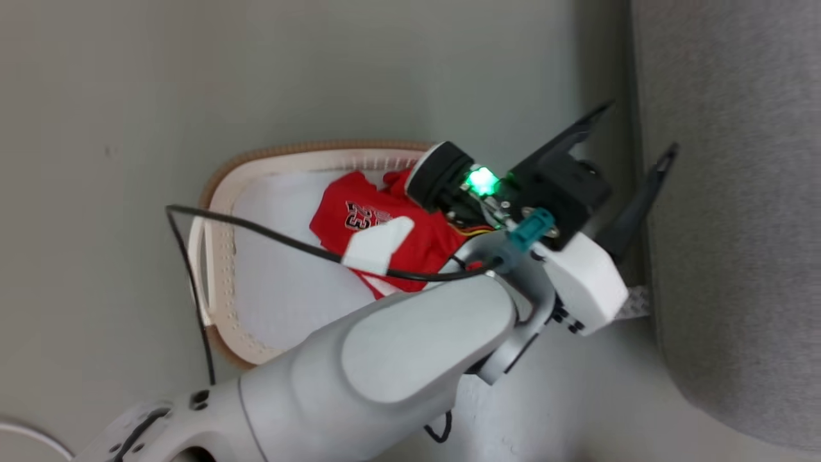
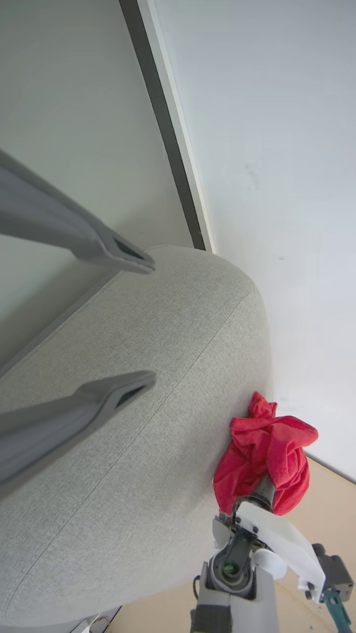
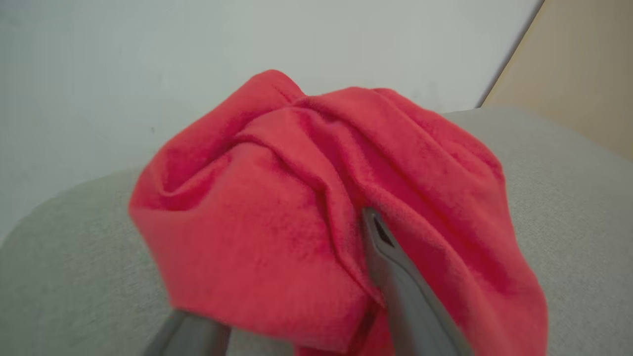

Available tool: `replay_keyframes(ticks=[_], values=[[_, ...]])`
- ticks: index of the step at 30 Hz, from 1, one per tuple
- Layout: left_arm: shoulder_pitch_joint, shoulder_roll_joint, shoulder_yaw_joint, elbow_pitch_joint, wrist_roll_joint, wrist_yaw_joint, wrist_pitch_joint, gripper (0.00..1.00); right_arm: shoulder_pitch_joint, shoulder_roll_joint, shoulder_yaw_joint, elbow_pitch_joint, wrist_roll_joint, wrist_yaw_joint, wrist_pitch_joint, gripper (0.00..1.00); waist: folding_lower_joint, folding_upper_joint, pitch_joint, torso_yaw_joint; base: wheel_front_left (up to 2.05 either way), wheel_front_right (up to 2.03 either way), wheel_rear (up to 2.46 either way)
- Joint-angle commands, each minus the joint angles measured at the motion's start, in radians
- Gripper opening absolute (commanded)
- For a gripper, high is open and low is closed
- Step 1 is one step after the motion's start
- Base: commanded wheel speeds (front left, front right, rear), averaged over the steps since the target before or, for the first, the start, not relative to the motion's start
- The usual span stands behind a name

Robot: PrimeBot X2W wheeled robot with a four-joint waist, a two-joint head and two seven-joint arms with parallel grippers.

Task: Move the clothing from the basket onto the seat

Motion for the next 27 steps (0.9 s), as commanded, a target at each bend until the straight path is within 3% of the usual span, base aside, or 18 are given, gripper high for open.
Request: replay_keyframes(ticks=[1, 8, 13, 20, 27], values=[[0.025, 0.015, 0.005, 0.013, -0.019, -0.004, -0.020, 1.00, 0.036, 0.026, 0.025, -0.031, 0.001, -0.002, -0.003, 1.00, -0.0002, 0.0000, -0.061, -0.016, 0.00, 0.00, 0.00], [0.143, 0.091, 0.032, 0.047, -0.072, 0.007, -0.067, 1.00, 0.247, 0.132, 0.136, -0.271, 0.075, -0.002, -0.003, 1.00, -0.0002, 0.0000, -0.263, -0.045, 0.00, 0.00, 0.00], [0.251, 0.165, 0.071, 0.049, -0.093, 0.062, -0.108, 1.00, 0.440, 0.186, 0.188, -0.498, 0.107, -0.002, -0.003, 1.00, -0.0002, 0.0000, -0.409, -0.045, 0.00, 0.00, 0.00], [0.411, 0.238, 0.134, 0.048, -0.142, 0.109, -0.150, 1.00, 0.722, 0.235, 0.225, -0.768, 0.083, -0.002, -0.003, 1.00, -0.0002, 0.0000, -0.585, 0.005, 0.00, 0.00, 0.00], [0.552, 0.291, 0.222, 0.046, -0.134, 0.139, -0.164, 1.00, 0.917, 0.306, 0.227, -0.909, 0.035, -0.002, -0.003, 1.00, -0.0002, 0.0000, -0.681, 0.059, 0.00, 0.00, 0.00]])
